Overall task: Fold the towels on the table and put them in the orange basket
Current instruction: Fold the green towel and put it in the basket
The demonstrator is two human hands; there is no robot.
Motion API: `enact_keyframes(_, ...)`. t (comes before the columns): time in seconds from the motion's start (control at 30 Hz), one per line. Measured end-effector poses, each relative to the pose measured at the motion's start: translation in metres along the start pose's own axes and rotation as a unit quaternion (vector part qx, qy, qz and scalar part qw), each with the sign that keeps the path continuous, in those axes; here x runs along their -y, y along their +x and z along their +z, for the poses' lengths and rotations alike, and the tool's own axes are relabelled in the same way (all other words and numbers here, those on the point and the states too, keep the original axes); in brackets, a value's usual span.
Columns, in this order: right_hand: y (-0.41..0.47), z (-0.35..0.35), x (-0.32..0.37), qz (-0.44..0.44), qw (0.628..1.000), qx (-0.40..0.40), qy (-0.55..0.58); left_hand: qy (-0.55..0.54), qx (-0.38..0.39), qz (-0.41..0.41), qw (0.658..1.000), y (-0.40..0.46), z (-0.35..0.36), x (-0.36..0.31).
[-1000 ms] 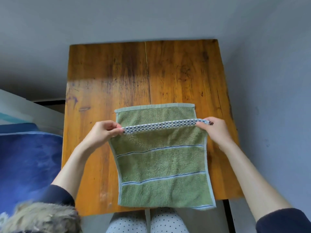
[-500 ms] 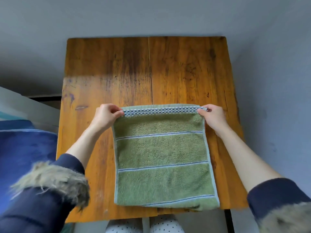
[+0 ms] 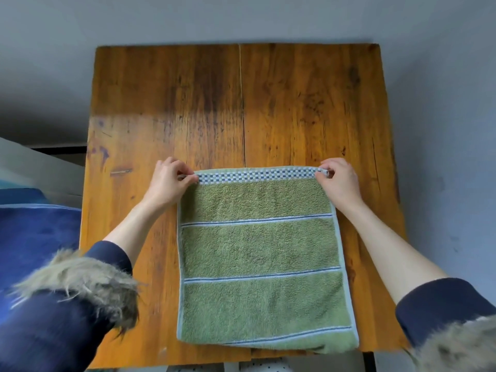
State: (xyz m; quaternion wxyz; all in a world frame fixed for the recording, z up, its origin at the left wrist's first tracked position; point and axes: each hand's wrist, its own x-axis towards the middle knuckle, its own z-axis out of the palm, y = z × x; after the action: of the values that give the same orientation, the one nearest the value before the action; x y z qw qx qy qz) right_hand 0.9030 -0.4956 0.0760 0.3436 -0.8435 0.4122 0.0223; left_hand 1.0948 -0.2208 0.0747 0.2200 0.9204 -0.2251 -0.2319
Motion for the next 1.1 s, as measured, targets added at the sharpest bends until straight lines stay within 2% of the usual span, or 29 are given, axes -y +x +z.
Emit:
enact_keyframes(0.27, 0.005, -0.009, 0.004, 0.046, 0.996, 0.075, -0.008, -0.042, 0.041, -0.006, 0.998, 0.001, -0.007, -0.004)
enact_keyframes(0.4, 0.001, -0.022, 0.014, 0.067, 0.992, 0.095, 0.048, -0.079, 0.056, -0.01, 0.995, -0.004, -0.018, -0.004)
enact_keyframes(0.6, -0.026, -0.063, 0.036, 0.061, 0.989, 0.09, 0.1, -0.179, 0.015, -0.021, 0.983, -0.034, -0.059, -0.013)
enact_keyframes(0.73, -0.047, -0.099, 0.055, 0.035, 0.983, 0.099, 0.149, -0.204, -0.01, -0.006, 0.979, -0.056, -0.095, -0.023)
enact_keyframes(0.9, -0.069, -0.144, 0.09, -0.003, 0.975, 0.053, 0.215, -0.21, -0.066, 0.062, 0.974, -0.073, -0.155, -0.052)
enact_keyframes(1.1, -0.083, -0.19, 0.136, -0.09, 0.974, -0.041, 0.203, -0.21, -0.124, 0.153, 0.958, -0.078, -0.222, -0.075)
